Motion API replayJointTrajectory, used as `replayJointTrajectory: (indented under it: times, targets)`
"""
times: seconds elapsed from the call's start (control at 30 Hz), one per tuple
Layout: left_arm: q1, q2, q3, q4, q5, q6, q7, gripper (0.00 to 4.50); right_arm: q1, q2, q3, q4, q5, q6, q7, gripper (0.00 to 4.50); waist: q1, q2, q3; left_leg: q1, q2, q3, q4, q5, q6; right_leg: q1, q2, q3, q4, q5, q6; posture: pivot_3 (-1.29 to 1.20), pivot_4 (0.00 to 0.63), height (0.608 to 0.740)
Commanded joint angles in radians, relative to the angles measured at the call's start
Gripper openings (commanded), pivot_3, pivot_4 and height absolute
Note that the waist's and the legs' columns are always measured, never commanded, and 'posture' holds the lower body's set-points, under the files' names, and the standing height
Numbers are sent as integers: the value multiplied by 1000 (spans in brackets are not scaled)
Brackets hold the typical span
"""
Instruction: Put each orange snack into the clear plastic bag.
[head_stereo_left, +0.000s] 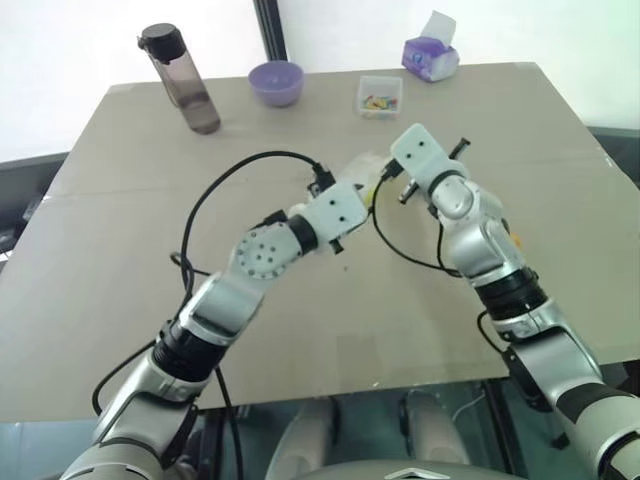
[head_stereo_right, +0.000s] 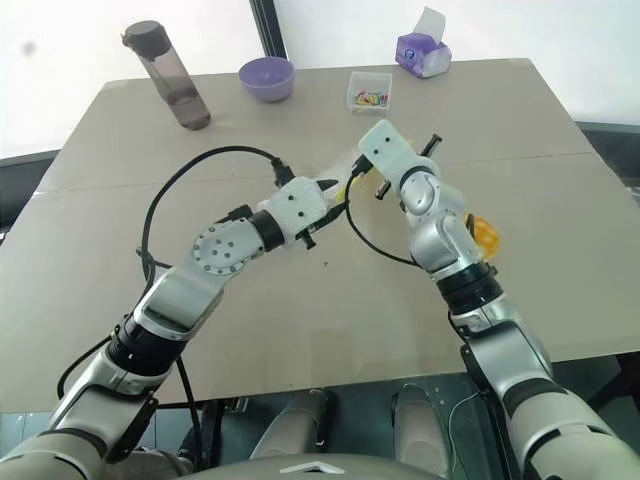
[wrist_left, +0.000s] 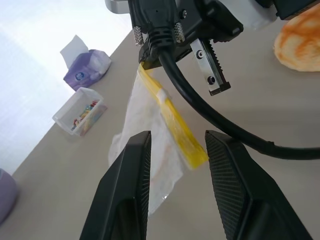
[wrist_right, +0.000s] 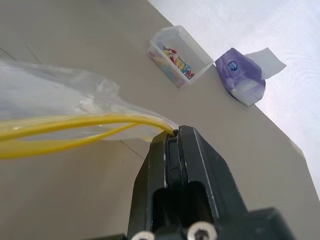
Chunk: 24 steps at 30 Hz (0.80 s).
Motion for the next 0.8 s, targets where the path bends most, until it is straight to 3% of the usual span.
replayJointTrajectory:
  times: [0.03,0.8]
  targets:
    - [-19,-8,22,2,71,-37,1,1823,-16,15,4,-83,-3,13,7,0,0,0,0,0,0,0,0,1,-1,-1,0,0,2,0,0,0,150,740]
    - [0,-122,59,-59,125,-47,-65,1823,-5,79,14,-37,0,25,-63,0,-2,0,0,0,-1,-1,3,2,-3,-2,0,0,8,0,0,0,150,740]
